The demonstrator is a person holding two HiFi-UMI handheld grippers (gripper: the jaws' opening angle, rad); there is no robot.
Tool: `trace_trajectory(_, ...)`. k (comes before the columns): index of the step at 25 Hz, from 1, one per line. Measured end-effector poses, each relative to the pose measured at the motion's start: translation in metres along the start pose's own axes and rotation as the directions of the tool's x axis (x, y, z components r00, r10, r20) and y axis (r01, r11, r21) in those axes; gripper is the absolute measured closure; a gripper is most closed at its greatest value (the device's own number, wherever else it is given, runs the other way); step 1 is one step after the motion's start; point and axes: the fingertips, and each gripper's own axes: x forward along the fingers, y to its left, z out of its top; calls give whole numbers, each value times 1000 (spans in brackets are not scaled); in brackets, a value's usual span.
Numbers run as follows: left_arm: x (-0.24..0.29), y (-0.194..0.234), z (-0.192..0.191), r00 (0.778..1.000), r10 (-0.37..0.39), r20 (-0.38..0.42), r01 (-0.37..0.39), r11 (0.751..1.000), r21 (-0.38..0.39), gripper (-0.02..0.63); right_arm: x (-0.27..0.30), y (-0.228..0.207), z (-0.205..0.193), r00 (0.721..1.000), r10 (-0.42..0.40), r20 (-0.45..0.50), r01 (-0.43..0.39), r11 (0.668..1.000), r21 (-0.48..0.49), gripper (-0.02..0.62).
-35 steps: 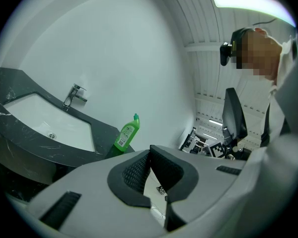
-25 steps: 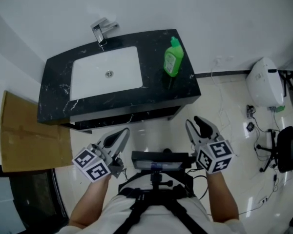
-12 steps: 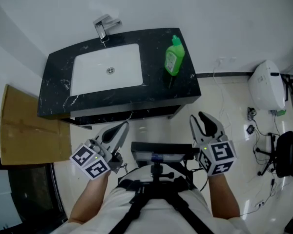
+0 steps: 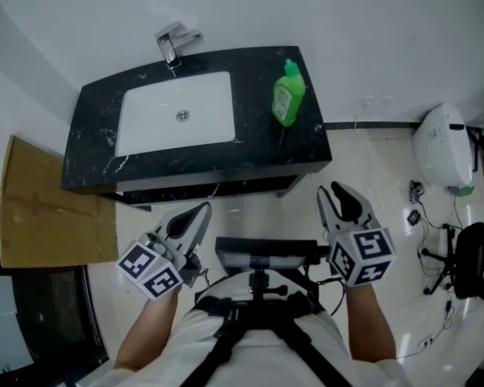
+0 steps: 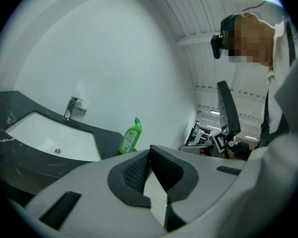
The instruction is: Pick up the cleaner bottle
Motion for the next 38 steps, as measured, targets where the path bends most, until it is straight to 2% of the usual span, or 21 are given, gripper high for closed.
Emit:
trace_trajectory(7,2,3,-3,1000,21,-3,-21,1000,-8,612,6,-10,-4,1000,-10,-18,9,1000,-2,480)
trace_trajectory(18,2,10,-2,998,57,11,-57,998,-28,612,37,-29,4,1000,-30,6,30,999,-22,456)
trace_trajectory(31,3,20,7,994,88,58,-85,995,-47,612,85,-31,19,999,24,22,-22,996,-83,390)
trace_trajectory(38,6,24,7,991,115,66,-111,992,-60,611,115,-36,18,999,54,-2,-54,993,-110,379)
